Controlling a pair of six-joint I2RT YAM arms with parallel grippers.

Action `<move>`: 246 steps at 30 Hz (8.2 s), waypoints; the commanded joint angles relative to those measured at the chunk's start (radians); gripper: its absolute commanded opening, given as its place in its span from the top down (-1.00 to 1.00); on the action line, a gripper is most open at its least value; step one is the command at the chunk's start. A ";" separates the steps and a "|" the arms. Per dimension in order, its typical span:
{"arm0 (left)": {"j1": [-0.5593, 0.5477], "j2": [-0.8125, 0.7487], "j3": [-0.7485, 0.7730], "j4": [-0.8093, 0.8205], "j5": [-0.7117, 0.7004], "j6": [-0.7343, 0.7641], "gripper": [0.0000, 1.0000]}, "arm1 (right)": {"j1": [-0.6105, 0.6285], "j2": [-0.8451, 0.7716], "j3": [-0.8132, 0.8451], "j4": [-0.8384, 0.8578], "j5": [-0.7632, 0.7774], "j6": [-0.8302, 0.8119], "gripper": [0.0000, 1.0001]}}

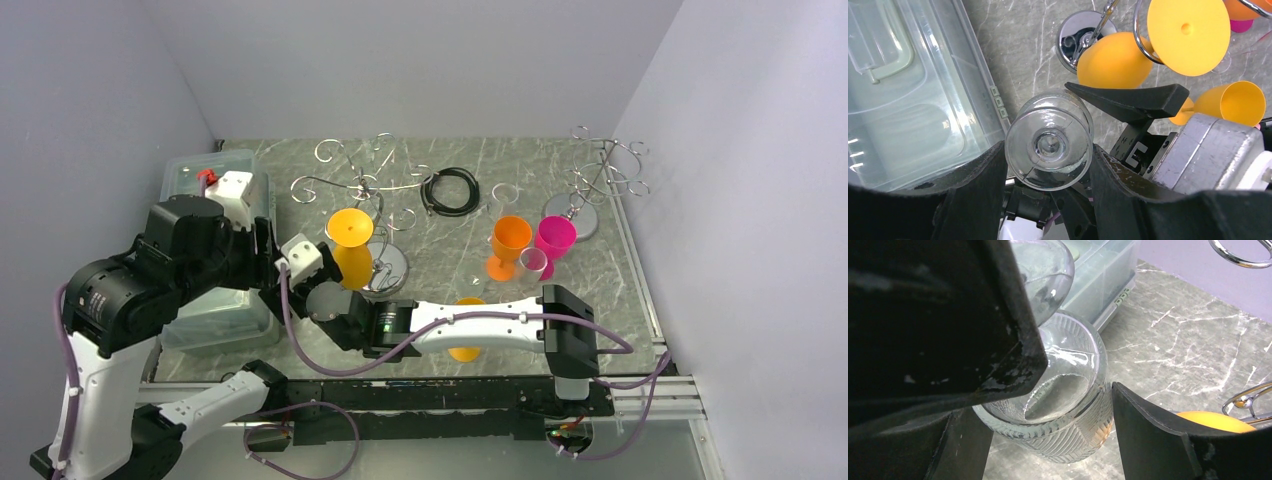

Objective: Take the wine glass off the wine glass rack
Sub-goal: Place the wine glass at the center of the board.

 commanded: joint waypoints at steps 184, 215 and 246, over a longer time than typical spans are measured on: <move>-0.004 0.086 -0.128 0.677 -0.120 0.048 -0.99 | -0.647 -0.412 -0.820 0.140 -0.182 0.265 0.18; -0.004 0.097 -0.133 0.682 -0.110 0.048 -0.99 | -0.650 -0.425 -0.743 0.031 -0.186 0.255 -0.01; -0.004 0.112 -0.158 0.689 -0.098 0.043 -0.99 | -0.652 -0.378 -0.723 0.023 -0.254 0.230 -0.22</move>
